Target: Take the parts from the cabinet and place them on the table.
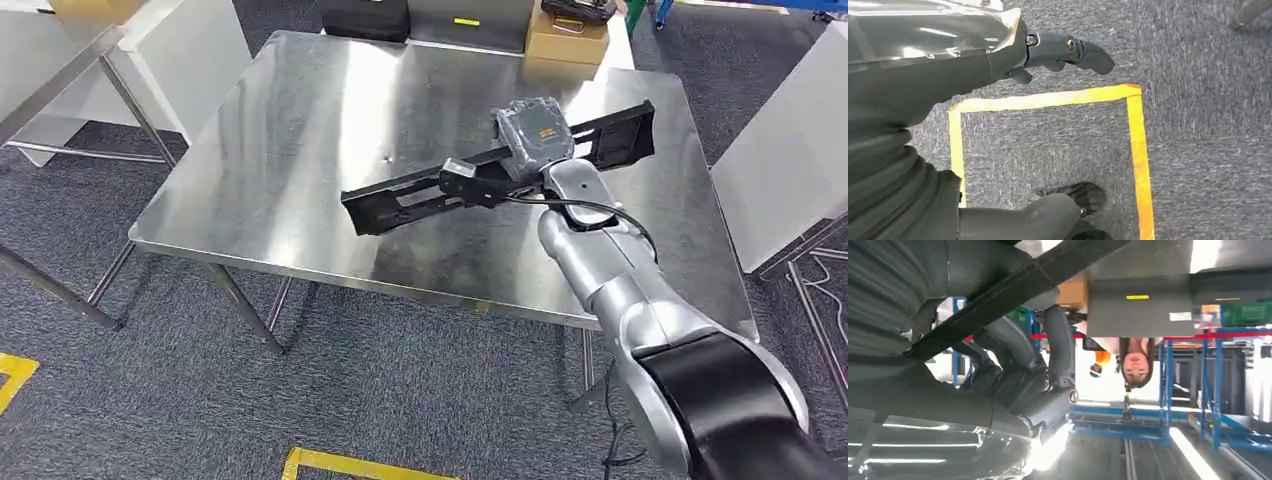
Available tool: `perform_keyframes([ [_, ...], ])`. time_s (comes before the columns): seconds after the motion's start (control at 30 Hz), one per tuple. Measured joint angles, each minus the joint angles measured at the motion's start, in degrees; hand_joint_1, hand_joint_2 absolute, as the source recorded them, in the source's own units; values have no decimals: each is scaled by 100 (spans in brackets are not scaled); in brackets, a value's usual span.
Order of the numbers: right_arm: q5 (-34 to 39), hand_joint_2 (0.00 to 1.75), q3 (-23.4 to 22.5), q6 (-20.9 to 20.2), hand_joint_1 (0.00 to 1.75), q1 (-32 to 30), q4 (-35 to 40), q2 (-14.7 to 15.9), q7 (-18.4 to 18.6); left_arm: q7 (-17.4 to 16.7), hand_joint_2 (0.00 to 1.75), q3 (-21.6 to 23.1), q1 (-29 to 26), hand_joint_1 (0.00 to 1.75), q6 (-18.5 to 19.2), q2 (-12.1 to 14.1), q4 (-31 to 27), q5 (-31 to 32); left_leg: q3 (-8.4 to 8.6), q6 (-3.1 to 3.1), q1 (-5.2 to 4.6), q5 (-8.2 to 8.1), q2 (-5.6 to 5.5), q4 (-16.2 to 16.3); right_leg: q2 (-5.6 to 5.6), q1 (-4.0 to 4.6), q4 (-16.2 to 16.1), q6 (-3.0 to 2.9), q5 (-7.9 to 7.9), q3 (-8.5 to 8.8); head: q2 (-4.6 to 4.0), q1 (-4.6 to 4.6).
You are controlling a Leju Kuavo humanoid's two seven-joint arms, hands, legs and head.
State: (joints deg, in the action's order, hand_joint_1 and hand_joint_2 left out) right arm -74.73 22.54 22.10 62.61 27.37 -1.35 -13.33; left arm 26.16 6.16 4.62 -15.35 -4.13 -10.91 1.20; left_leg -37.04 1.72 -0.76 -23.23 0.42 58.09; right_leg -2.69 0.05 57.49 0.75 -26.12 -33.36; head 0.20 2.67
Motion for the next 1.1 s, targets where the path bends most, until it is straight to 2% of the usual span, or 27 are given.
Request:
perform_keyframes([
  [0.17, -59, 175, -55, -13, 171, 28, -83, 9, 7, -120, 175, -13, -2, 0, 129, 9, 0, -4, 0, 36, -12, -1, 3, 0, 1, -5, -11, 22, 13, 4, 0, 2],
  [0.37, -83, 175, -79, -13, 171, 67, -171, -4, 52, -188, 175, -35, -5, 0, 212, 13, 0, -11, 1, 41, -9, 2, 2, 0, 0, -6, -11, 30, 18, 3, 0, 2],
  [0.5, -100, 175, -83, -11, 171, 73, -212, -4, 52, -193, 175, -54, -7, 0, 482, 20, 0, -67, 3, 41, 1, 2, 2, 1, 0, -6, -12, 30, 18, 2, 0, 2],
  [0.57, -124, 175, -85, -13, 171, 73, -225, -11, 52, -186, 175, -63, -14, 0, 566, 37, 0, -72, -17, 104, -6, -35, 1, 33, -10, -104, -31, 96, 20, 25, 0, 11],
  [0.67, -144, 175, -85, -13, 171, 94, -238, -46, 52, -182, 175, -66, -36, 0, 610, 42, 0, -70, 2, 148, -1, -63, -2, 2, -21, -97, -68, 134, 7, 50, 0, 15],
  [0.7, -153, 175, -88, -13, 171, 97, -236, -59, 52, -182, 175, -68, -38, 0, 612, 39, 0, -68, 103, 189, 55, -15, -8, -108, -20, -44, -55, 158, -25, 31, 0, -4],
  [0.73, -162, 175, -99, -15, 171, 107, -243, -37, 52, -177, 175, -68, -47, 0, 615, 35, 0, -61, 170, 203, 67, -11, -13, -169, 65, -81, 129, 137, -99, -4, 0, -17],
  [0.77, -173, 175, -99, -22, 171, 121, -245, -39, 52, -186, 175, -68, -34, 0, 615, 33, 0, -59, 201, 234, 84, -4, -16, -183, 159, -77, 474, 82, -248, -168, 0, -9],
  [0.8, -177, 175, -99, -26, 171, 124, -247, -37, 52, -188, 175, -70, -28, 0, 612, 37, 0, -59, 212, 237, 86, -7, -18, -184, 195, -80, 813, 54, -378, -344, 0, -22],
  [0.83, -186, 175, -103, -46, 171, 117, -262, -11, 52, -203, 175, -79, -18, 0, 599, 46, 0, -57, 226, 247, 91, -22, -44, -183, 230, -82, 1442, 37, -590, -689, 0, -31],
  [0.87, -186, 175, -105, -46, 171, 101, -278, 9, 52, -208, 175, -90, -20, 0, 597, 44, 0, -52, 237, 240, 91, -35, -79, -180, 242, -91, 1813, 60, -667, -919, 0, -28],
  [0.9, -186, 175, -107, -46, 171, 85, -293, 15, 52, -208, 175, -96, -29, 0, 597, 42, 0, -50, 253, 224, 93, -53, -111, -177, 242, -106, 1874, 105, -609, -1019, 0, -28],
  [0.93, -186, 175, -109, -48, 171, 82, -306, 24, 50, -206, 175, -98, -34, 0, 599, 42, 0, -46, 273, 199, 100, -73, -138, -171, 241, -127, 1684, 162, -479, -977, 0, -28],
  [0.97, -186, 175, -116, -48, 171, 83, -310, 33, 46, -203, 175, -105, -37, 0, 606, 39, 0, -39, 308, 156, 123, -109, -170, -154, 241, -163, 1144, 248, -205, -761, 0, -26],
  [1.03, -184, 175, -140, -48, 171, 95, -310, 42, 37, -195, 175, -111, -37, 0, 610, 35, 0, -26, 330, 54, 146, -205, -197, -71, 242, -234, 146, 375, 235, -336, 0, -48],
  [1.07, -181, 175, -144, -48, 171, 104, -315, 48, 37, -195, 175, -116, -35, 0, 610, 44, 0, -26, 303, 0, 106, -263, -196, -3, 242, -200, 104, 342, 216, -248, 0, -57],
  [1.1, -182, 175, -147, -52, 171, 94, -315, 15, 20, -190, 175, -116, -34, 0, 612, 46, 0, -26, 308, -33, 118, -303, -197, 13, 266, -189, 90, 229, 203, -267, 0, -44],
])
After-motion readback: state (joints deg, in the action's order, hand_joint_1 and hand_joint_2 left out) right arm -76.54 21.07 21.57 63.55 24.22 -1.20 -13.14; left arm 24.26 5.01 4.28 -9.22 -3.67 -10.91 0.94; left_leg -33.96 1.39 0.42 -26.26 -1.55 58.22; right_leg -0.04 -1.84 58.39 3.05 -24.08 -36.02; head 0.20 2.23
